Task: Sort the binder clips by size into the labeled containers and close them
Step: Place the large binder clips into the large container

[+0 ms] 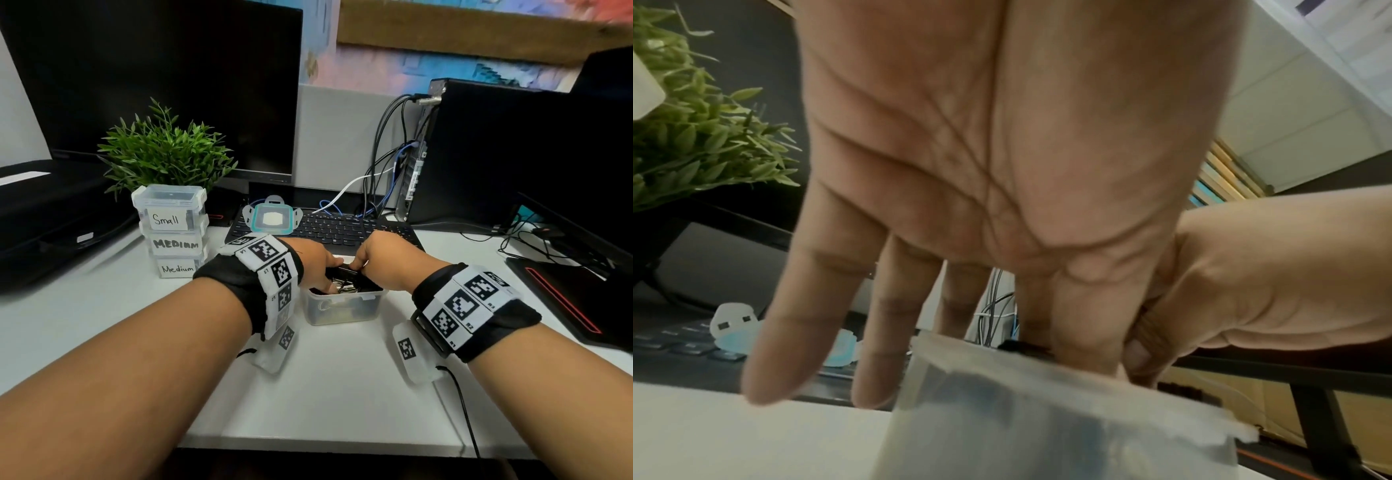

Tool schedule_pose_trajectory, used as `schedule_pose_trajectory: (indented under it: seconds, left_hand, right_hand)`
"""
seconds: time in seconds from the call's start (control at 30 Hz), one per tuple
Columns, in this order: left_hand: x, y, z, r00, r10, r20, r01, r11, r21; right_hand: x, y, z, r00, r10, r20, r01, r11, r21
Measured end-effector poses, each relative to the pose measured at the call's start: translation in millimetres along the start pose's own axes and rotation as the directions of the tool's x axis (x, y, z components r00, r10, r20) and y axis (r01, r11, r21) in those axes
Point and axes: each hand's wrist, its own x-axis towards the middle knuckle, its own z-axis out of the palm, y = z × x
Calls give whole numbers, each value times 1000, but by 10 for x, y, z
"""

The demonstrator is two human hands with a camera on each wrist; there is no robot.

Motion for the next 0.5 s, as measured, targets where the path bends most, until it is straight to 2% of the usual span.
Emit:
schedule_pose_trajectory:
  seconds: [0.1,0.23,0.5]
  left_hand:
    - [-17,-76,-37,1000,11,6,-11,1000,-24]
    - [32,-178,-38,998,53,-22,-55,993,-106]
    - [120,-243,32,998,40,-57,-50,978,-203]
  right_hand:
    - [-14,19,-9,1000,-11,5,11,998,55]
    - [-3,74,32,998,-27,-62,35,991,131]
    - [70,130,92,994,-21,-107,51,955,293]
